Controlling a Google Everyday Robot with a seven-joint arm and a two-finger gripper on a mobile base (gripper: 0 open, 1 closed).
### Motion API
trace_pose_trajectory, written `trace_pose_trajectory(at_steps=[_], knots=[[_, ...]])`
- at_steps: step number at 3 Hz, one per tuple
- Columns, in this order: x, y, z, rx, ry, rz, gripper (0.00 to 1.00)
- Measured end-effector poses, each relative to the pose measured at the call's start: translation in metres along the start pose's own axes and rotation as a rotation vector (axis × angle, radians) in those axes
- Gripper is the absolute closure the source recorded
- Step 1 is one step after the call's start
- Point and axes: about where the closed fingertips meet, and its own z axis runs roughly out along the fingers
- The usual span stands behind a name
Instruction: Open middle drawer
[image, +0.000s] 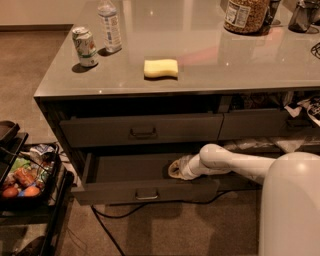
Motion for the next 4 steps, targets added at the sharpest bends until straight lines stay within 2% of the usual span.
trace_pose_trajectory(at_steps=[1,2,4], knots=[[0.003,0.014,0.003,-0.067,-0.012,0.031,1.00],[-0.002,0.028,-0.005,-0.109,-0.024,0.050,1.00],[-0.019,0.056,-0.038,-0.184,-0.028,0.066,1.00]])
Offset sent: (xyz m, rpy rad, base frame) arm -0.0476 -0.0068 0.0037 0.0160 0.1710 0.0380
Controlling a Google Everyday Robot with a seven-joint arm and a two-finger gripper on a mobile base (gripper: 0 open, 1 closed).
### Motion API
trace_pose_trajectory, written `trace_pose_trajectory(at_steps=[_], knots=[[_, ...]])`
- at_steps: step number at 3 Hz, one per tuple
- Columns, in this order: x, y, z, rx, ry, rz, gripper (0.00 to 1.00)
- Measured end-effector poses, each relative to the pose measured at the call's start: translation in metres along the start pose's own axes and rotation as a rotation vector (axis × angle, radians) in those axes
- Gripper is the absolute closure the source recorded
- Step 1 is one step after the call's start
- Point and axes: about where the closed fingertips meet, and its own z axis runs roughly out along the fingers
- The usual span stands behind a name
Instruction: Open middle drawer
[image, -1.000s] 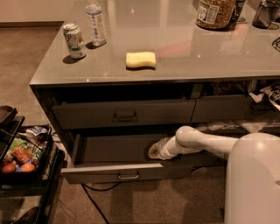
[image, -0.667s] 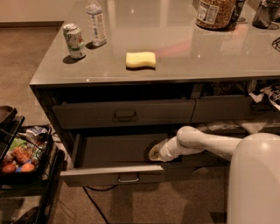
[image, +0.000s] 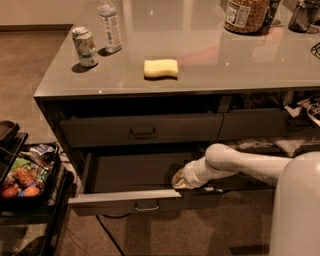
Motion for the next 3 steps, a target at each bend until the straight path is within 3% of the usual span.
trace_pose_trajectory(at_steps=[1,3], knots=[[-0.005,0.014,0.013,-0.051,-0.031,0.015,1.00],[-0.006,0.027,0.039,-0.229,-0.046,0.116,1.00]])
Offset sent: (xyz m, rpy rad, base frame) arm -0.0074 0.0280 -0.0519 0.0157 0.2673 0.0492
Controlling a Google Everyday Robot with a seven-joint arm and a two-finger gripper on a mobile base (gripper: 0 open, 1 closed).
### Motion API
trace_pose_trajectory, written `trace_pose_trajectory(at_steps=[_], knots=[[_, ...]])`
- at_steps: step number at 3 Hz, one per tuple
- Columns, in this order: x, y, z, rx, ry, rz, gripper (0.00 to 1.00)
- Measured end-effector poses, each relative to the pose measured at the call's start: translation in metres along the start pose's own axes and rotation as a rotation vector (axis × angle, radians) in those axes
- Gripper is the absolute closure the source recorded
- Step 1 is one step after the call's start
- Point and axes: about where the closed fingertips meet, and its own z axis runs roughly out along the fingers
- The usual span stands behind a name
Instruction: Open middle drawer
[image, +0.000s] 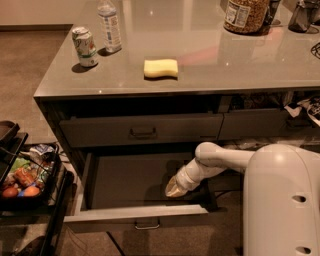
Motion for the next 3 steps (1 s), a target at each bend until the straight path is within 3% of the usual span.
trace_pose_trajectory(at_steps=[1,3], knots=[[0.001,0.002,0.002,-0.004,-0.003,0.002,1.00],[0.004,0.047,0.016,-0.036,-0.016,0.026,1.00]])
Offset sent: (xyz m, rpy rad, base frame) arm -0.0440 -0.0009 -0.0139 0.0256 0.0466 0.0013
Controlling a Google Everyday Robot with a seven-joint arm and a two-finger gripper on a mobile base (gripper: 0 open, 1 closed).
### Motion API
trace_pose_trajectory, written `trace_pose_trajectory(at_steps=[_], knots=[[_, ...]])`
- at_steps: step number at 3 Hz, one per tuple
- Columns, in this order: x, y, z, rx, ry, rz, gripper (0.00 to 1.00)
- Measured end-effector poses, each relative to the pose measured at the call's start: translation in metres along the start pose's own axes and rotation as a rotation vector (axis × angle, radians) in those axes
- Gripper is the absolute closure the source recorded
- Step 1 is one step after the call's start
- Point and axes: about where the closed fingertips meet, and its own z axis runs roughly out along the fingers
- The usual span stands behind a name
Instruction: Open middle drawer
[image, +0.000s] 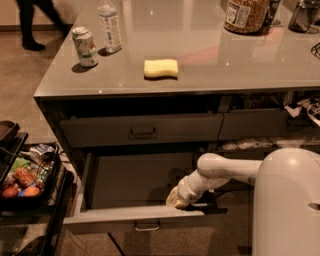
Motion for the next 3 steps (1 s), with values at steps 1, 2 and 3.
trace_pose_trajectory(at_steps=[1,2,3], knots=[[0.000,-0.001,0.000,0.000,0.000,0.000,1.00],[0.000,0.025,0.006,-0.026,0.004,0.018,1.00],[-0.001,0.025,0.006,-0.026,0.004,0.018,1.00]])
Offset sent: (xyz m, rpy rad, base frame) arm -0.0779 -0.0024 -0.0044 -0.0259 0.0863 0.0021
